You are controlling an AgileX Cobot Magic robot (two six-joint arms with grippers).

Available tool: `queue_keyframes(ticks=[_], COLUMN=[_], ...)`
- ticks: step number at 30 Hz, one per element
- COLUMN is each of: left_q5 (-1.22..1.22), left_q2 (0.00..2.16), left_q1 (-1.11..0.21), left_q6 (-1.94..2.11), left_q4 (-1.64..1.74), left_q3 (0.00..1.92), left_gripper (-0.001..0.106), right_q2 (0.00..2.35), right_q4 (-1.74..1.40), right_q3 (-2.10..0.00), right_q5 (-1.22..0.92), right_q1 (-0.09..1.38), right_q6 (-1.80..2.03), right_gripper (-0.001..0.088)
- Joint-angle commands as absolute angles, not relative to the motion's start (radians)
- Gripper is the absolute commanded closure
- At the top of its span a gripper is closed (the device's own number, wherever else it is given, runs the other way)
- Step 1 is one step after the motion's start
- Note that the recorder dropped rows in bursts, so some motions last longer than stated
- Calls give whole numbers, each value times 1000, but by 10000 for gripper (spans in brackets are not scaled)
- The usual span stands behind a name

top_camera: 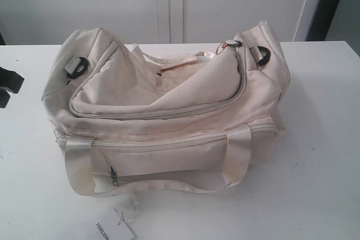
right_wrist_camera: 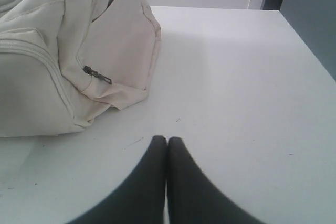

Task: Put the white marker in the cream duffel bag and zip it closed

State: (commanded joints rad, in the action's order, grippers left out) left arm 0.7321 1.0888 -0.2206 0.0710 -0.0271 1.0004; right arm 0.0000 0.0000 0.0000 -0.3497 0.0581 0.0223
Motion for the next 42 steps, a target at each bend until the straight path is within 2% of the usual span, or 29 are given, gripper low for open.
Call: queue_keyframes(ticks=[16, 22, 26, 30, 33, 42], left_q5=[589, 562, 518, 516, 418, 353], left_q2=[460, 276, 157, 69, 6, 0], left_q1=[-221, -139, -130, -130, -130, -130], left_q6=[71, 71, 71, 71, 71, 63], left_q4=[0, 0, 0, 0, 8, 8], left_q3=[522, 357, 284, 219, 167, 10], left_gripper=[1053, 1053, 1053, 1053, 1053, 1053], right_q2=[0, 0, 0, 0, 0, 0], right_q4=[0, 0, 0, 0, 0, 0], right_q3=[0, 0, 0, 0, 0, 0], right_q5=[-350, -350, -350, -350, -350, -350], right_q1=[58, 58, 58, 58, 58, 58], right_q6=[22, 22, 22, 22, 22, 31], right_gripper=[868, 868, 868, 868, 868, 868])
